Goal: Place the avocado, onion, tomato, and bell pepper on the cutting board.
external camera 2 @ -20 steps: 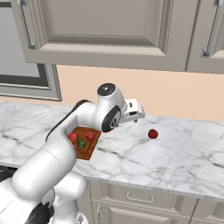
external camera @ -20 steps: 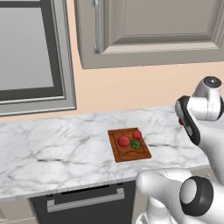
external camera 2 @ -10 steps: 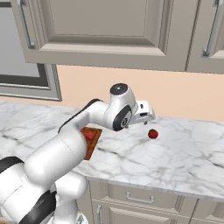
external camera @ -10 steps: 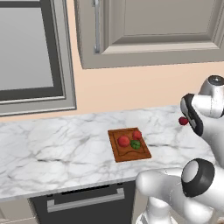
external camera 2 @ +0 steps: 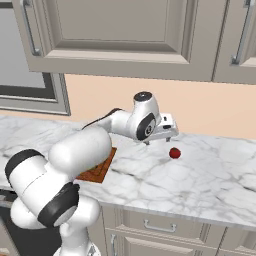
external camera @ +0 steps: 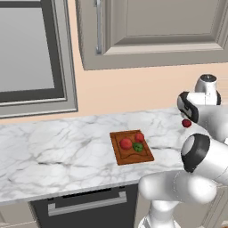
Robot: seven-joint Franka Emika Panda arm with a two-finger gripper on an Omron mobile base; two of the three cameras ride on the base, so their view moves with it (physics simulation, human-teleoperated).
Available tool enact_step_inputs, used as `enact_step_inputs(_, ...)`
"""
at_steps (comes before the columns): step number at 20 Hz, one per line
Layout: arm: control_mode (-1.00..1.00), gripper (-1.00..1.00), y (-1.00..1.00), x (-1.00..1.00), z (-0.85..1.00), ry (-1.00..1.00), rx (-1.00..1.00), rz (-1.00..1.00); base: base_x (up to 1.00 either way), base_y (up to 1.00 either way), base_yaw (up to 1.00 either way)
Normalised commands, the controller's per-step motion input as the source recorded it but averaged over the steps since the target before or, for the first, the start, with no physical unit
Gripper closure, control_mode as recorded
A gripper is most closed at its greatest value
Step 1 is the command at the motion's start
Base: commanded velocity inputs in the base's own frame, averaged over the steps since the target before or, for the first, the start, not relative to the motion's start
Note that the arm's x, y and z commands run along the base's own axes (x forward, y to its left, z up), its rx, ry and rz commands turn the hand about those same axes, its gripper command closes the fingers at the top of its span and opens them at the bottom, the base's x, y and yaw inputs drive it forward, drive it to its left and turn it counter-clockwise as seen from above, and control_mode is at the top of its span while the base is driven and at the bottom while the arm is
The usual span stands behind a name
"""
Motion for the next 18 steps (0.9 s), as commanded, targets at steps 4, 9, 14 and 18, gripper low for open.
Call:
enact_step_inputs(4,-1.0,-1.0,-0.11,0.47,-0.03,0.12,0.07,-0.08,0.0,0.0,0.0)
enact_step_inputs(9,-1.0,-1.0,-0.27,0.16,-0.25,0.01,0.08,-0.04,0.0,0.0,0.0)
enact_step_inputs(14,-1.0,-1.0,-0.23,0.13,-0.24,0.0,0.03,-0.03,0.0,0.0,0.0)
enact_step_inputs(18,-1.0,-1.0,-0.06,0.12,-0.14,0.0,0.0,-0.02,0.0,0.0,0.0)
